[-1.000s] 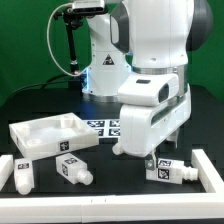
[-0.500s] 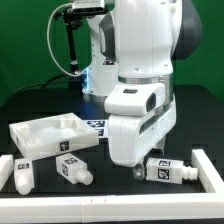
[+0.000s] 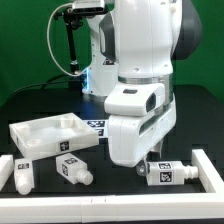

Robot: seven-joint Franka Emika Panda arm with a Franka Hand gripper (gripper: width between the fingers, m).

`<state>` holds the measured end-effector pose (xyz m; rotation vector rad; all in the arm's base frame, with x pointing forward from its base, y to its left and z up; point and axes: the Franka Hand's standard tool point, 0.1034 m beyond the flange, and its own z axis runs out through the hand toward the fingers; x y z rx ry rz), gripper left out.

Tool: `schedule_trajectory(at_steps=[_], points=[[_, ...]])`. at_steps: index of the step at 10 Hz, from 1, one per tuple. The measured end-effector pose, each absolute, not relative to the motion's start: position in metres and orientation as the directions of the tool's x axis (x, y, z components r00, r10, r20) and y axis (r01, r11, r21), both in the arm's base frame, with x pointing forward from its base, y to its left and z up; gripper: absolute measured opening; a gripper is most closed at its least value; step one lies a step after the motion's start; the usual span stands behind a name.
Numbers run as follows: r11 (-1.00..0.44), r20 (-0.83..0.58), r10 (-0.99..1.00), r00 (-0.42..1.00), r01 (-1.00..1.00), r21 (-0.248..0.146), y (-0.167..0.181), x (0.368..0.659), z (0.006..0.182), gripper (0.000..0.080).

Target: Assemble one leg

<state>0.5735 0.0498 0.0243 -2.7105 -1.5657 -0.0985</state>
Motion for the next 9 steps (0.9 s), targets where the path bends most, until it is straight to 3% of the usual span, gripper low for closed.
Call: schedule_trajectory(at_steps=[1, 3, 5, 7, 9], points=[[-0.5, 0.06, 0.865, 0.498, 0.866, 0.023, 0.05, 0.574, 0.024, 0.0278], [-0.522, 0.06, 0.852, 0.52, 0.853, 0.021, 0.049, 0.572, 0.025, 0.0278], [-0.642, 0.044, 0.766, 0.642, 0.766, 0.0, 0.05, 0.551, 0.03, 0.0278], [-0.721, 0.031, 0.692, 0.721, 0.693, -0.006, 0.064, 0.51, 0.04, 0.0278], [-0.761, 0.039, 0.649, 0.76, 0.649, 0.006, 0.071, 0.51, 0.058, 0.0278]])
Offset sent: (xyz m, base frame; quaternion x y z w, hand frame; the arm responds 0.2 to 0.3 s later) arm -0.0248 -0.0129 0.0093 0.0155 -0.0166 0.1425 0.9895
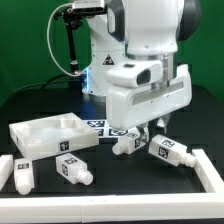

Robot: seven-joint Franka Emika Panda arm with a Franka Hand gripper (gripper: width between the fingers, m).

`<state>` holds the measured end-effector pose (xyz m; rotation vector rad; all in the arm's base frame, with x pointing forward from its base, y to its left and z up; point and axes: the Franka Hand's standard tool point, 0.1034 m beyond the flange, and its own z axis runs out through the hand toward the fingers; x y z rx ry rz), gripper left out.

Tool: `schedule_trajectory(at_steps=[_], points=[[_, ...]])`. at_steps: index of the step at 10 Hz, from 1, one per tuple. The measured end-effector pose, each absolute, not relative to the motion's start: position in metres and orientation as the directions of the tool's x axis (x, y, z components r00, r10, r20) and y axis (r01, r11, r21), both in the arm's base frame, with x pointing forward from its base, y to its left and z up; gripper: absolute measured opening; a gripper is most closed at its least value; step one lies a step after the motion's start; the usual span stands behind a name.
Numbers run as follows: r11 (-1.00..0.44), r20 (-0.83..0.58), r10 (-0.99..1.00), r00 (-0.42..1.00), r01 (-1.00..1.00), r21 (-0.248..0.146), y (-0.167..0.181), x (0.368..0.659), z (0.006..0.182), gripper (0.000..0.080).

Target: Assemble one leg

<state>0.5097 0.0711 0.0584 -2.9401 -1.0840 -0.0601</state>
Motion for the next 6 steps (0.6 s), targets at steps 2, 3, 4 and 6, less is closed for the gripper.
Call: schedule_trajectory(at_steps=[2, 3, 4, 6], points=[[-0.756, 0.036, 0.654, 0.755, 0.655, 0.004, 0.071, 0.509, 0.055, 0.0278], [-0.756, 0.037, 0.654, 0.755, 0.655, 0.004, 0.071, 0.509, 0.056, 0.0278], [-0.78, 0.045, 0.625, 0.779, 0.626, 0.006, 0.072, 0.506, 0.055, 0.0278], [-0.855, 0.022, 0.518, 0.855, 0.519, -0.009, 0.08, 0.451, 0.049, 0.0279]])
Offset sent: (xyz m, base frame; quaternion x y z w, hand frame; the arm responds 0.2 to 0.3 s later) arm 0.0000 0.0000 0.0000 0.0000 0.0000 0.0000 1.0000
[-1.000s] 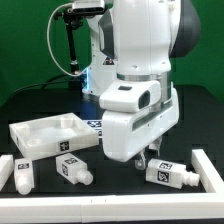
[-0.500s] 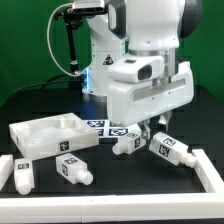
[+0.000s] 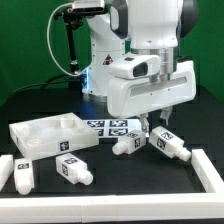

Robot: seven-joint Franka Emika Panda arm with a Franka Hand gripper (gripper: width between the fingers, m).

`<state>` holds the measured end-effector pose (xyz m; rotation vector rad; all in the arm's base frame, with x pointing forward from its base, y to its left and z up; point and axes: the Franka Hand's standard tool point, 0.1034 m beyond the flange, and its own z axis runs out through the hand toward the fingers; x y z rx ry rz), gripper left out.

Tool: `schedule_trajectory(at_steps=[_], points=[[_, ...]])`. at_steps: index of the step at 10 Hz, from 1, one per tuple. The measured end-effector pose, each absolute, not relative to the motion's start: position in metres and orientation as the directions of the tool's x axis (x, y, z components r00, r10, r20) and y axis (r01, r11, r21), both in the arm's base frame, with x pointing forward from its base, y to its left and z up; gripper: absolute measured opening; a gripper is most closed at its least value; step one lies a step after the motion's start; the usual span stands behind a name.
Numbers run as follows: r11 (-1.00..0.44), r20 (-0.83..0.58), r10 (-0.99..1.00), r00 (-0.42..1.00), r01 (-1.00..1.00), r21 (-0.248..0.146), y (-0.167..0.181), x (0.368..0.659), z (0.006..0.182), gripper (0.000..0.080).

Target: Assemble one leg

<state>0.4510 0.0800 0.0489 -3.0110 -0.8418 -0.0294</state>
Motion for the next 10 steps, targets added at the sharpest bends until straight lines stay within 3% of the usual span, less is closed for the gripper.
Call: schedule_trajectory(at_steps=[2, 7, 10], points=[[-0.917, 0.014, 0.397, 0.918, 0.398, -0.02, 0.099, 0.414, 0.039, 0.0279], [-0.913, 0.009, 0.408, 0.913, 0.408, -0.023, 0.108, 0.41, 0.037, 0.0279], [-0.955, -0.004, 0.295, 0.956, 0.294, -0.042, 0.131, 0.365, 0.024, 0.0279]])
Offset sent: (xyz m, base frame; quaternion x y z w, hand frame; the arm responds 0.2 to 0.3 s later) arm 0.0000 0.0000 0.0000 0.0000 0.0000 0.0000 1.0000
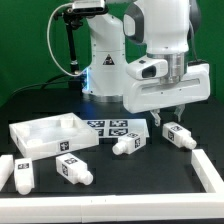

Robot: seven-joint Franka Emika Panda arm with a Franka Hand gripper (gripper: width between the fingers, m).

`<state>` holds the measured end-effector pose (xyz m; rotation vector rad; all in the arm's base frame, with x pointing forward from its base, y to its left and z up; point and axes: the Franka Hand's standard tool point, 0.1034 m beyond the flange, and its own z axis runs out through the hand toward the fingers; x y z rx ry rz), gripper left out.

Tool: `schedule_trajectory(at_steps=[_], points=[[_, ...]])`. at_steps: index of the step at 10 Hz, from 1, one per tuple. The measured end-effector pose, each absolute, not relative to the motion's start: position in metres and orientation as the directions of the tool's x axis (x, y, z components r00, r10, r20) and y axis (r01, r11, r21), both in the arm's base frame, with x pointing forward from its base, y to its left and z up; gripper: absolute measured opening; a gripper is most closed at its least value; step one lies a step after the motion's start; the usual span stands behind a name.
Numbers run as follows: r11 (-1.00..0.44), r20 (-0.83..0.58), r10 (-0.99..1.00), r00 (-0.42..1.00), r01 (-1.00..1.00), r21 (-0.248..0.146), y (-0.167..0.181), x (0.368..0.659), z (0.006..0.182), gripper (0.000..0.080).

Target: Assemble one leg

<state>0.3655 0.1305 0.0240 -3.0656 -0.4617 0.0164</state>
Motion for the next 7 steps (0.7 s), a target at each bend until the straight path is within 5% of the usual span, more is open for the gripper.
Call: schedule_trajectory(at_steps=[4, 6, 7], points=[[-0.964, 0.016, 0.26, 0.965, 0.261, -0.05, 0.13, 0.367, 0.022, 0.0292], [-0.978, -0.029, 0.205, 0.978, 0.204, -0.05, 0.12, 0.366, 0.025, 0.0605], [-0.994, -0.082, 0.094, 0.992, 0.09, -0.059, 0.102, 0.375, 0.04, 0.0605]])
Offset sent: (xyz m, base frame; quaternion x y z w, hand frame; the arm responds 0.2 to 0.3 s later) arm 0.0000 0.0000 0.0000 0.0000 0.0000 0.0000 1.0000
